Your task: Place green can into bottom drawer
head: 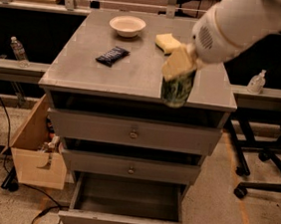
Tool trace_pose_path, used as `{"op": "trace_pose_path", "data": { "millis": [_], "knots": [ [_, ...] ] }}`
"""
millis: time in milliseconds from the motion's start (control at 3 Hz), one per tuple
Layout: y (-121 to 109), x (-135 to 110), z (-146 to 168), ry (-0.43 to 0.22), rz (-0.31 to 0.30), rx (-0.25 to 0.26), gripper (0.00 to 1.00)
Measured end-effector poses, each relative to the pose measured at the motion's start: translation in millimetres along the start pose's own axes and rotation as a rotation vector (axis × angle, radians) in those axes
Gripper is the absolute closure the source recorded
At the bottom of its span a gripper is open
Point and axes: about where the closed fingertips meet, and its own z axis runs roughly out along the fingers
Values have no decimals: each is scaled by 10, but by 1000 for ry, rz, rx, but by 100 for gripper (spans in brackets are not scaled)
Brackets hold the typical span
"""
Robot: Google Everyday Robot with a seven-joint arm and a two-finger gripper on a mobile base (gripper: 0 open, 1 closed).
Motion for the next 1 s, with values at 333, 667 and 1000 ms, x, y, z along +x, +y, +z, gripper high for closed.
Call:
{"op": "trace_pose_path", "data": {
  "millis": [333, 667, 1000],
  "knots": [
    [210, 474, 452, 87, 103, -13, 100],
    [340, 875, 1123, 129, 153, -69, 100],
    [341, 874, 1123, 129, 153, -69, 100]
  ]
}}
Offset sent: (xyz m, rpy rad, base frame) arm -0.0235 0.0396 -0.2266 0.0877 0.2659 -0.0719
